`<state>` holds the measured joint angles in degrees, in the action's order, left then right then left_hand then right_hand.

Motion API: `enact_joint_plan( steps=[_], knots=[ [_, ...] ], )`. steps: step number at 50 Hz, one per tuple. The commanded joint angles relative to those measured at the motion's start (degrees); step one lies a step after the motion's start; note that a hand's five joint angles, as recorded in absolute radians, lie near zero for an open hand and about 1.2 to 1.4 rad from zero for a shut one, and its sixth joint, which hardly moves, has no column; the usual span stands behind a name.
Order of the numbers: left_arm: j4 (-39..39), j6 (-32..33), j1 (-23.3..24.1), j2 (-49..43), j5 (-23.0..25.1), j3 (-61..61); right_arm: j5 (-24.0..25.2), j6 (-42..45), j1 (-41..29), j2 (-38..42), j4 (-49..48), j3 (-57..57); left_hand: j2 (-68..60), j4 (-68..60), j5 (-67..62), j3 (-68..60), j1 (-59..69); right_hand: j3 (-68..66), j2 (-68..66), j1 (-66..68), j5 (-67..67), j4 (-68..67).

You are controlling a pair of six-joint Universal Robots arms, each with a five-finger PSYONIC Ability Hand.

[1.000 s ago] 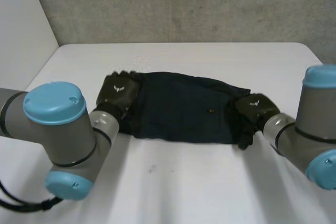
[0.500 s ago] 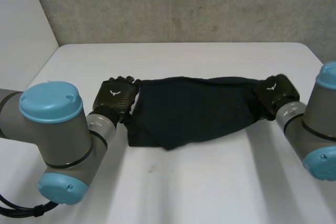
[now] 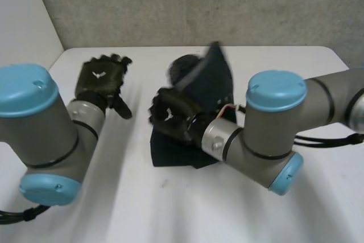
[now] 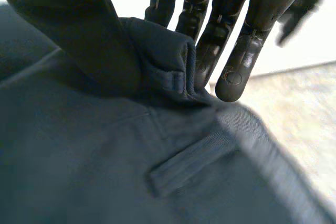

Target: Fold the shorts.

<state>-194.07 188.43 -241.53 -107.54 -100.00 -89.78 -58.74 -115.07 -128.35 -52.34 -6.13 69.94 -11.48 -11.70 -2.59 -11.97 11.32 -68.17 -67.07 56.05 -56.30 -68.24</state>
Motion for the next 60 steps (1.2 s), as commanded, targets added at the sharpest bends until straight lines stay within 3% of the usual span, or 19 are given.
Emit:
enact_joint_plan(
  steps=[1, 2, 12, 17, 18, 22, 29, 36, 43, 50, 56, 60],
  knots=[
    [0.09, 0.27, -1.66, 0.93, -0.10, 2.77, 3.10, -20.60, 0.56, 0.66, -0.11, 0.03, 1.48, 1.70, 2.59, 1.97, -1.32, 28.83, 27.73, -16.71, 26.96, 28.90],
    [0.00, 0.36, -1.84, 0.93, -0.02, 3.64, 2.67, -26.38, 0.64, 0.23, -0.03, 0.03, 1.48, 1.70, 2.59, 1.97, -1.32, 57.96, 56.86, -45.84, 56.09, 58.03],
    [-0.08, 0.45, -0.96, -3.37, 0.68, 9.88, -6.82, -55.77, 7.67, -8.83, 1.82, 0.73, 1.48, 1.70, 2.59, 1.97, -1.32, 58.17, 57.07, -46.05, 56.30, 58.24],
    [0.09, 0.45, 1.41, -8.02, 6.30, 13.05, -13.94, -63.17, 9.34, -8.83, 3.05, -0.41, 1.48, 1.70, 2.59, 1.97, -1.32, 58.17, 57.07, -46.05, 56.30, 58.24],
    [0.18, 0.45, 2.20, -10.03, 8.66, 13.92, -15.34, -63.52, 9.52, -8.31, 4.27, -1.20, 1.27, 1.49, 2.38, 1.76, -1.11, 58.17, 57.07, -46.05, 56.30, 58.24],
    [0.88, 0.54, 3.34, -15.48, 10.80, 16.30, -15.88, -62.38, 9.61, -2.52, 9.72, -6.64, -0.08, 0.15, 1.03, 0.42, 0.23, 58.17, 57.07, -46.05, 56.30, 58.24],
    [6.40, 0.89, 4.31, -22.08, 3.08, 17.97, -17.55, -56.16, 9.17, 10.04, 20.44, -15.78, -0.76, -0.53, 0.35, -0.26, 0.91, 58.17, 57.07, -46.05, 56.30, 58.24],
    [12.83, 1.59, 4.75, -24.47, 1.83, 17.45, -23.00, -48.41, 8.99, 13.05, 21.42, -16.59, -0.42, -0.20, 0.69, 0.07, 0.58, 58.17, 57.07, -46.05, 56.30, 58.24],
    [13.71, 1.77, 5.89, -21.49, 2.09, 17.10, -23.88, -47.79, 8.91, 6.83, 19.67, -14.04, -0.59, -0.36, 0.52, -0.09, 0.74, 58.17, 57.07, -46.05, 56.30, 58.24],
    [13.63, 1.68, 5.46, -9.54, 2.18, 17.45, -25.46, -47.97, 9.17, -6.53, 10.00, -7.54, 0.08, 0.31, 1.19, 0.58, 0.07, 58.17, 57.07, -46.05, 56.30, 58.24],
    [14.76, 1.33, 0.46, 2.59, 2.27, 18.24, -34.67, -50.07, 10.05, -17.77, 6.74, -4.81, 0.09, 0.31, 1.20, 0.58, 0.07, 58.17, 57.07, -46.05, 56.30, 58.24],
    [22.30, 0.19, -3.67, 8.65, 3.59, 20.69, -38.02, -52.27, 13.29, -22.35, 8.40, -4.37, -0.08, 0.14, 1.03, 0.41, 0.24, 58.17, 57.07, -46.05, 56.30, 58.24]
  ],
)
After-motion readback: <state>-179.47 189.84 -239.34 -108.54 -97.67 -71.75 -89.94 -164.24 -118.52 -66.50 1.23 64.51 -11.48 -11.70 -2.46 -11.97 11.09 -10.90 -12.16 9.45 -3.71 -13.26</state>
